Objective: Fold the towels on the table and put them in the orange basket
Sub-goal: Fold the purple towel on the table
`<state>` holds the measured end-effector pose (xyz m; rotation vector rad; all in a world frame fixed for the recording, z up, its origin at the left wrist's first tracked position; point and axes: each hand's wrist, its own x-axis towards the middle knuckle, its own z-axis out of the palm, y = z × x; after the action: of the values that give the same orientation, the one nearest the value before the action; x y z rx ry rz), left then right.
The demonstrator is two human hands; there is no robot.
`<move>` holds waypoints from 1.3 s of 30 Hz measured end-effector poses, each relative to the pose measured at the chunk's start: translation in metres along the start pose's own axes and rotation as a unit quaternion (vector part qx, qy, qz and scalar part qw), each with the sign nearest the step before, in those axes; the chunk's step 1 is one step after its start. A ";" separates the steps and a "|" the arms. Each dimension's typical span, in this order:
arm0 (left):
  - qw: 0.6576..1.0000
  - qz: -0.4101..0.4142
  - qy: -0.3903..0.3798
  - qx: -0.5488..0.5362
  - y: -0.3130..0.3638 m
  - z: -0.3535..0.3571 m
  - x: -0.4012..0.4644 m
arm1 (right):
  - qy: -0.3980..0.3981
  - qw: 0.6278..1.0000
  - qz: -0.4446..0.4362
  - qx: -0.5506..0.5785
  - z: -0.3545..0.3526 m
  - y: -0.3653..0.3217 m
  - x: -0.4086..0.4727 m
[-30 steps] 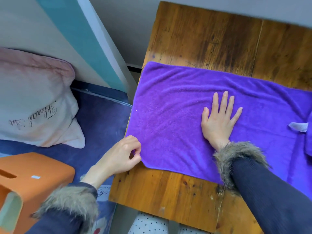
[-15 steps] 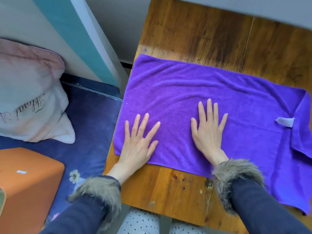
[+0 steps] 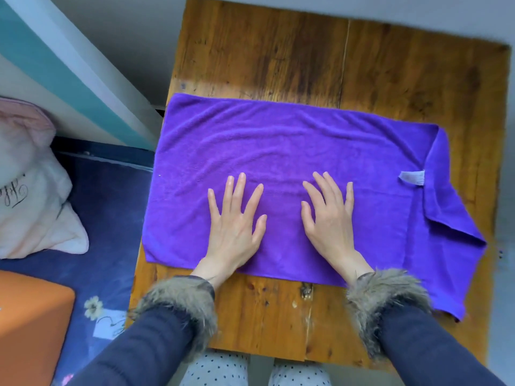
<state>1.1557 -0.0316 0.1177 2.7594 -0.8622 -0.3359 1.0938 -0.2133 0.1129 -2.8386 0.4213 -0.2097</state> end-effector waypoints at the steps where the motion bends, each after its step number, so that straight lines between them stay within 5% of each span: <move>1: 1.000 0.021 -0.002 0.005 0.016 0.002 0.010 | 0.013 1.000 0.005 -0.007 -0.008 0.014 -0.003; 10: 0.988 0.144 -0.041 0.036 0.146 0.043 0.074 | 0.012 0.975 0.206 -0.081 -0.066 0.162 -0.041; 16: 0.988 0.122 -0.035 0.085 0.173 0.068 0.085 | 0.068 0.973 0.220 0.029 -0.084 0.219 -0.031; 25: 0.987 0.107 -0.045 0.107 0.177 0.066 0.084 | 0.101 0.922 0.364 0.085 -0.118 0.307 0.026; 31: 0.991 0.098 -0.041 0.086 0.196 0.065 0.086 | 0.060 0.872 0.428 0.228 -0.105 0.334 0.030; 39: 0.972 0.203 -0.068 0.096 0.250 0.082 0.081 | -0.003 0.802 0.462 0.379 -0.093 0.349 -0.023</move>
<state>1.0651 -0.2909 0.0988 2.6579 -1.5339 -0.3821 0.9625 -0.5504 0.1020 -1.6075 1.3008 -0.1191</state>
